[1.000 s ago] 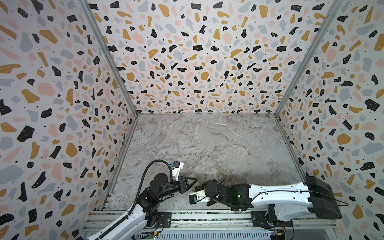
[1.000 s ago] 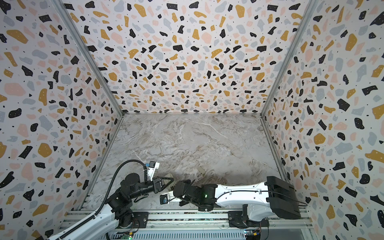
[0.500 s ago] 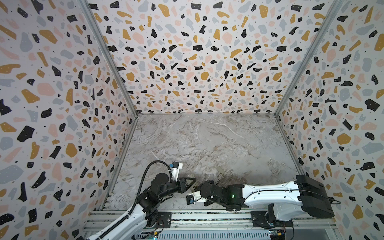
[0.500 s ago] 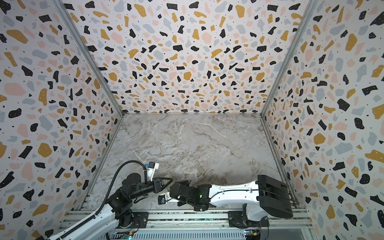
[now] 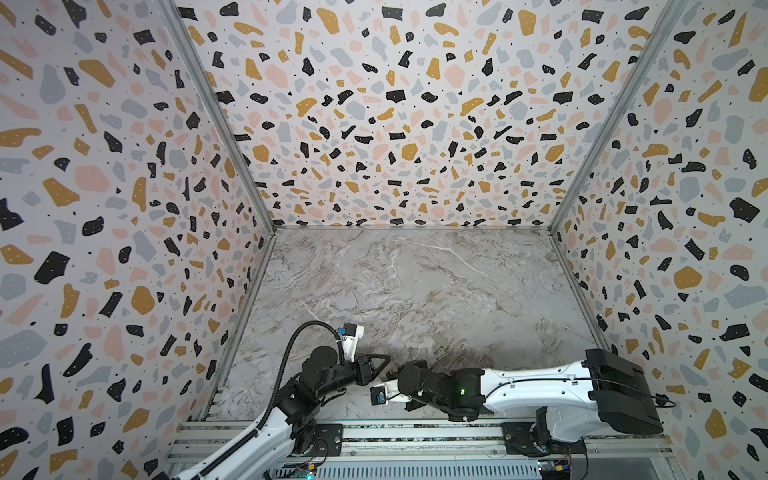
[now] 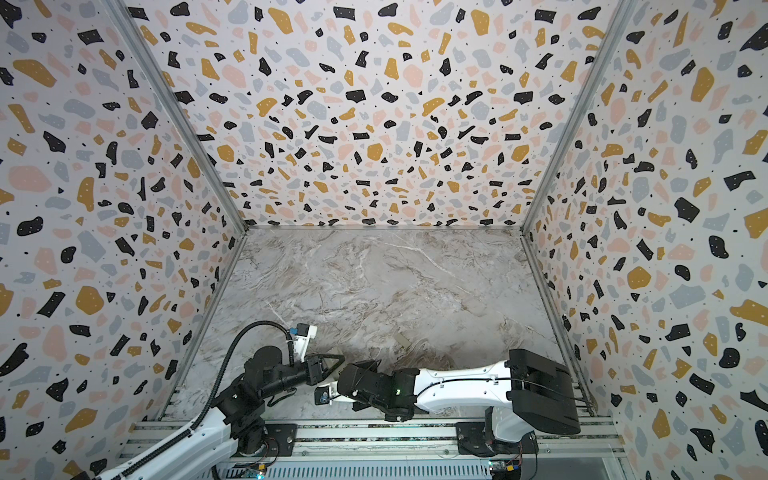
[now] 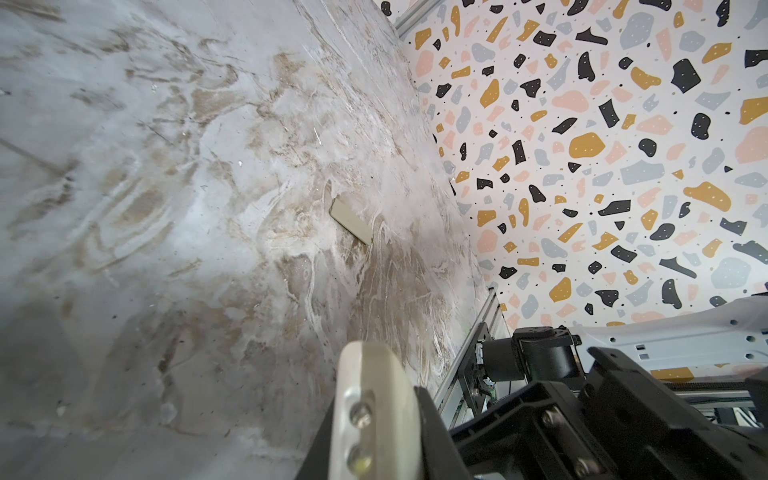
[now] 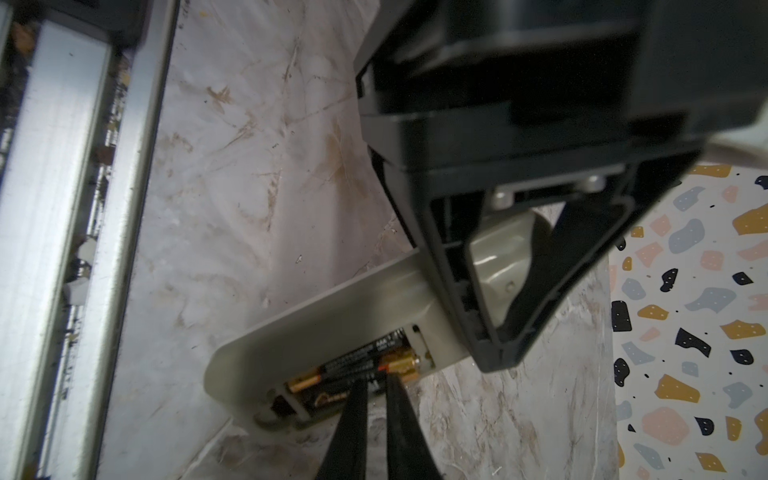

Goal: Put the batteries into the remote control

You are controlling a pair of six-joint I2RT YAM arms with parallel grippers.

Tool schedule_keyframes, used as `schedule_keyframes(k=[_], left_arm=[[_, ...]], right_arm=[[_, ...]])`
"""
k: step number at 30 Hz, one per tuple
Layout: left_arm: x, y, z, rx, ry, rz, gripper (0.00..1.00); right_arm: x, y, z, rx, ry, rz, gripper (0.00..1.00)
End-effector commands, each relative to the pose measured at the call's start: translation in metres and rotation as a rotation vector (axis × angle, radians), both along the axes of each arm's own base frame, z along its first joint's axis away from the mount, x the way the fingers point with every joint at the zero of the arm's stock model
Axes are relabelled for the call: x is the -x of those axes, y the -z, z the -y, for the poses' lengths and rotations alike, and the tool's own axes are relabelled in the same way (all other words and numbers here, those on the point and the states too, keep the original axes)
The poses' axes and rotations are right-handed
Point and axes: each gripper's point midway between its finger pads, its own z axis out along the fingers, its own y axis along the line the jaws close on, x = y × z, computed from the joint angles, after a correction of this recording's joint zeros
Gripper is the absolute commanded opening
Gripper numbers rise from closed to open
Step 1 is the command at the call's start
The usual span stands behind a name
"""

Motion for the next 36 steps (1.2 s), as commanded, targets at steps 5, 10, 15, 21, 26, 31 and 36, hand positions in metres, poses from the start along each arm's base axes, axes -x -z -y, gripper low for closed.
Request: schedule_keyframes(k=[5, 10, 15, 21, 26, 31, 36], left_arm=[[0.020, -0.071, 0.020, 0.205, 0.165, 0.163, 0.00], [0.019, -0.067, 0.020, 0.193, 0.162, 0.158, 0.00], [0.019, -0.066, 0.020, 0.190, 0.162, 0.156, 0.00], [0.021, -0.068, 0.021, 0.199, 0.175, 0.159, 0.00], [0.023, -0.069, 0.022, 0.206, 0.186, 0.162, 0.00], [0.024, -0.070, 0.022, 0.212, 0.194, 0.162, 0.00], [0.026, -0.071, 0.024, 0.220, 0.206, 0.161, 0.00]], right_arm=[[-0.010, 0.009, 0.005, 0.012, 0.040, 0.012, 0.26], [-0.017, -0.002, 0.008, -0.007, 0.057, 0.065, 0.30], [-0.018, -0.009, 0.007, -0.023, 0.044, 0.089, 0.32], [-0.016, -0.010, 0.004, -0.015, 0.017, 0.096, 0.32], [-0.011, -0.009, 0.001, -0.007, -0.021, 0.078, 0.35], [-0.011, -0.010, 0.000, 0.004, -0.033, 0.071, 0.36], [-0.006, -0.007, -0.002, 0.021, -0.065, 0.024, 0.37]])
